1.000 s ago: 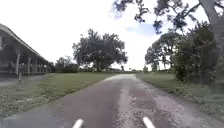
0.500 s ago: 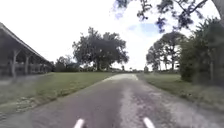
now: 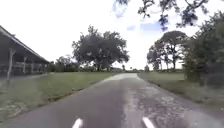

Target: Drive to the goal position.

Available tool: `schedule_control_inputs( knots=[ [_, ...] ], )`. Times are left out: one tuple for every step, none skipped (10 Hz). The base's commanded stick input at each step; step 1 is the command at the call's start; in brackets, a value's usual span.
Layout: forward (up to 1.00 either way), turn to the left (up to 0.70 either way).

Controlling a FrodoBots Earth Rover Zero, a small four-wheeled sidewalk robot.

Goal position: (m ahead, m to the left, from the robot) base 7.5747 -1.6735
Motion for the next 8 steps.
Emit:
schedule_control_inputs(
  knots=[
    [0.70,0.00],
    [0.70,-0.17],
    [0.70,-0.33],
    [0.70,-0.32],
    [0.70,-0.28],
    [0.70,0.00],
    [0.70,0.00],
    [0.70,0.00]
  ],
)
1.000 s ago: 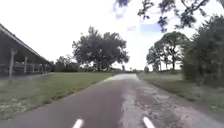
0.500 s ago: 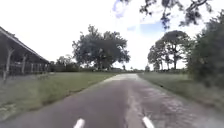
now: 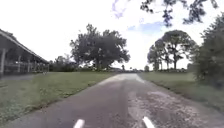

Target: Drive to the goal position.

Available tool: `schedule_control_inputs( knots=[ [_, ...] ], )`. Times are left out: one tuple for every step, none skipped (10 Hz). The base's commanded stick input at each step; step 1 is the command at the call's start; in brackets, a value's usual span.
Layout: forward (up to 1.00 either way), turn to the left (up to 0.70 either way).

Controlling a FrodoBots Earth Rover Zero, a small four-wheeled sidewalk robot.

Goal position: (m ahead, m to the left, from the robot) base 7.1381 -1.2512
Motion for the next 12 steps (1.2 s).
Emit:
schedule_control_inputs(
  knots=[
    [0.70,0.00],
    [0.70,0.00],
    [0.70,0.00],
    [0.70,0.00],
    [0.70,0.00],
    [0.70,0.00],
    [0.70,0.00],
    [0.70,0.00],
    [0.70,0.00],
    [0.70,0.00],
    [0.70,0.00],
    [0.70,0.00]
  ],
)
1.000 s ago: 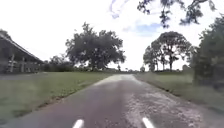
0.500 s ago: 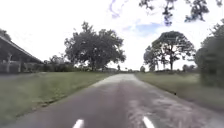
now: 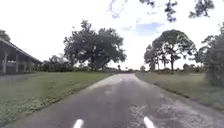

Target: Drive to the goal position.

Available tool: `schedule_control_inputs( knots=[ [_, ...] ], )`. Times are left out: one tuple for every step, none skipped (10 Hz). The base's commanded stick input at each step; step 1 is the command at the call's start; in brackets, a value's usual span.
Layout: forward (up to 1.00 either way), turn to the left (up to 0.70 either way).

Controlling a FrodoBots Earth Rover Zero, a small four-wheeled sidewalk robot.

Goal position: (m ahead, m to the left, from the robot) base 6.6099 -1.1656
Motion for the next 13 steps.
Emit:
schedule_control_inputs(
  knots=[
    [0.70,0.00],
    [0.70,-0.03],
    [0.70,-0.09],
    [0.70,-0.19],
    [0.70,-0.32],
    [0.70,-0.29],
    [0.70,0.00],
    [0.70,0.00],
    [0.70,0.00],
    [0.70,0.00],
    [0.70,0.00],
    [0.70,0.00],
    [0.70,0.00]
  ],
)
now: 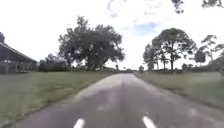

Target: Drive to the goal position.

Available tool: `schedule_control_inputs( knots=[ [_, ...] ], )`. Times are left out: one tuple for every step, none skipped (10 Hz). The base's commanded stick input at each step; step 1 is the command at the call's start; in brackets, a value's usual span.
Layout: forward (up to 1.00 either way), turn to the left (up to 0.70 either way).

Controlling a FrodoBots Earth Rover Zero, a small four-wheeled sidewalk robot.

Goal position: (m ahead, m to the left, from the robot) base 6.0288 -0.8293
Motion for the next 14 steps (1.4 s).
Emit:
schedule_control_inputs(
  knots=[
    [0.70,0.00],
    [0.70,0.00],
    [0.70,0.00],
    [0.70,-0.17],
    [0.70,-0.33],
    [0.70,-0.27],
    [0.70,-0.16],
    [0.70,-0.05],
    [0.70,0.00],
    [0.70,0.00],
    [0.70,0.00],
    [0.70,0.00],
    [0.70,0.00],
    [0.70,0.00]
  ],
)
